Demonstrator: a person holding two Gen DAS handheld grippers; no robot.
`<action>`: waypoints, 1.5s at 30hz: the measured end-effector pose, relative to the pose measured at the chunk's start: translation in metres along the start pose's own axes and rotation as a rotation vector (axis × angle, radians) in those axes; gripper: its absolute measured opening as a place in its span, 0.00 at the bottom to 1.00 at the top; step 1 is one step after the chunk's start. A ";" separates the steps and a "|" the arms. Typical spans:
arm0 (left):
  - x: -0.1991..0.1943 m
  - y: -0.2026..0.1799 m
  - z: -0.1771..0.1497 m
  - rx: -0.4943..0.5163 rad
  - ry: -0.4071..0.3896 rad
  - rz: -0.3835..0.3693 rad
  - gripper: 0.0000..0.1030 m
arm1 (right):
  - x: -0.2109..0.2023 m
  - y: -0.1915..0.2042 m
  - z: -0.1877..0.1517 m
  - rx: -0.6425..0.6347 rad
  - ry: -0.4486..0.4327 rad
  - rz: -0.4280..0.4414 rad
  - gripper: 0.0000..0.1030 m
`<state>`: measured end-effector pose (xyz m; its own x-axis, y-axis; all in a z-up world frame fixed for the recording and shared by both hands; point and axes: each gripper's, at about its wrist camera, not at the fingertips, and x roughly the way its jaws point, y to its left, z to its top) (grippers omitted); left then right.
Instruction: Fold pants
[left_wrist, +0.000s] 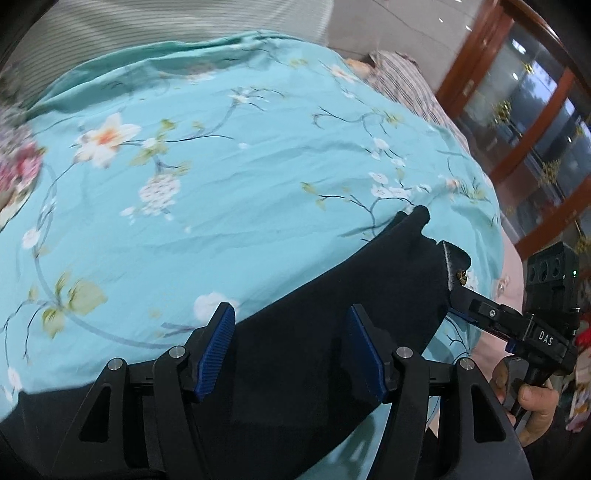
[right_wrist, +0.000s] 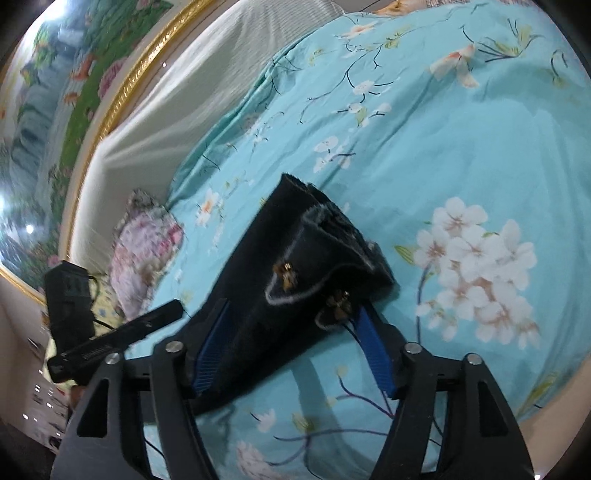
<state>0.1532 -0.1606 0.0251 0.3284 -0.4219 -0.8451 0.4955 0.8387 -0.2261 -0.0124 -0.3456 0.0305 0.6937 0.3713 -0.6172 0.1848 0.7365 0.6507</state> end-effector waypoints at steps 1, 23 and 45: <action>0.004 -0.003 0.004 0.008 0.010 -0.007 0.63 | 0.001 -0.001 0.000 0.011 -0.010 0.002 0.68; 0.102 -0.086 0.064 0.234 0.206 -0.263 0.31 | -0.013 -0.035 0.001 0.021 -0.038 0.038 0.11; -0.022 -0.051 0.049 0.203 -0.061 -0.343 0.09 | -0.027 0.032 0.005 -0.139 -0.056 0.260 0.11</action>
<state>0.1604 -0.2108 0.0792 0.1606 -0.6902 -0.7055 0.7318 0.5630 -0.3842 -0.0217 -0.3355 0.0704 0.7431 0.5290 -0.4097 -0.0990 0.6925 0.7146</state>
